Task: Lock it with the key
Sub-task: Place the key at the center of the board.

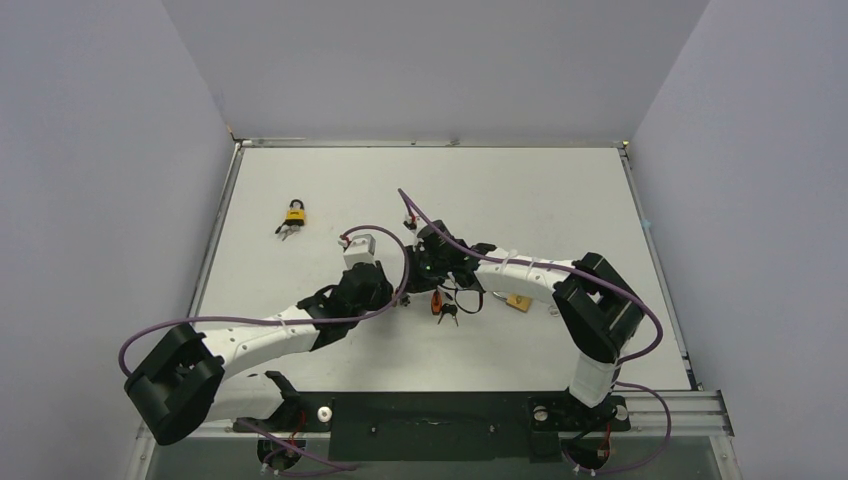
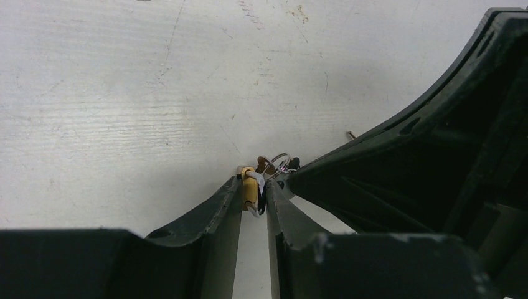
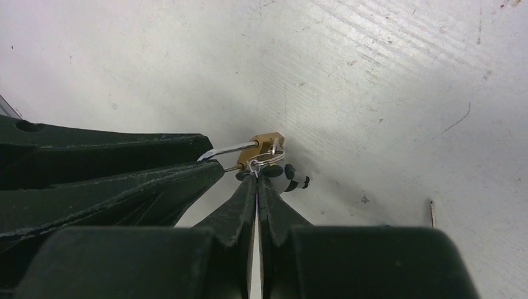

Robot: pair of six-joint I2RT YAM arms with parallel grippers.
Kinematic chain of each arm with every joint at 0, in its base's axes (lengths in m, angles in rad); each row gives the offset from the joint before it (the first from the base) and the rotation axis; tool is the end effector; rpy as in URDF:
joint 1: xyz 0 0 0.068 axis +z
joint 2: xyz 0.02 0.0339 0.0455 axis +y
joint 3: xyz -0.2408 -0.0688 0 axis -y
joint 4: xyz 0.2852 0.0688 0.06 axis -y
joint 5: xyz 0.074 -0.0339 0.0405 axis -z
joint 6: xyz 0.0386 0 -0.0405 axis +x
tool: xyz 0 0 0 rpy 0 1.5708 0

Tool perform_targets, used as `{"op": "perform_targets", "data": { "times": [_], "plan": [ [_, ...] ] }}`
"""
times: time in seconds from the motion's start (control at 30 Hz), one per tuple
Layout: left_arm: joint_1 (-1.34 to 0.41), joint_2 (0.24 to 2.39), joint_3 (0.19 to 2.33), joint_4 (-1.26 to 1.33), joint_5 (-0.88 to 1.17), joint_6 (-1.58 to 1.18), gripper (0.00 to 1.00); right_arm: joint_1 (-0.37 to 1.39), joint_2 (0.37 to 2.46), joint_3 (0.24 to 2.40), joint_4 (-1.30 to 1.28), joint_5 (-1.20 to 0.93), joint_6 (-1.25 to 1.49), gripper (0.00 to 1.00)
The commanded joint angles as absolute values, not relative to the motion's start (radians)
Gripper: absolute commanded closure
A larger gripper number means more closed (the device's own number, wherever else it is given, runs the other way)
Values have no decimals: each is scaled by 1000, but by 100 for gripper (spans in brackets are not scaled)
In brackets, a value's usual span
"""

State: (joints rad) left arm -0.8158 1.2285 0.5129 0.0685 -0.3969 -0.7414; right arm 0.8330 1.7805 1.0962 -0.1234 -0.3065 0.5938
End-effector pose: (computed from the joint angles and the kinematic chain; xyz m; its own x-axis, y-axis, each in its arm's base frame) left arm 0.2036 -0.1946 0.1324 -0.6156 -0.2547 -0.7458 0.0605 0.9283 -0.3669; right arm 0.2642 0.3080 0.1352 -0.8761 -0.1707 -0.4508 -0.4290 0.7028 0.5674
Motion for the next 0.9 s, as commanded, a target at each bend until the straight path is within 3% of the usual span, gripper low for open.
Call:
{"op": "perform_targets", "data": {
  "times": [0.0, 0.13, 0.43, 0.7, 0.87],
  "plan": [
    [-821, 1197, 525, 116, -399, -730, 81, 829, 1798, 1127, -116, -266, 606, 100],
    [-820, 1166, 542, 95, -395, -731, 78, 823, 1798, 1129, -116, -268, 606, 100],
    [-819, 1067, 625, 16, -377, -714, 54, 804, 1789, 1141, -120, -258, 605, 92],
    [-802, 1014, 734, -98, -378, -720, 47, 789, 1761, 1164, -129, -254, 602, 73],
    [-695, 1013, 820, -194, -357, -744, 46, 771, 1709, 1177, -141, -243, 601, 60]
  ]
}}
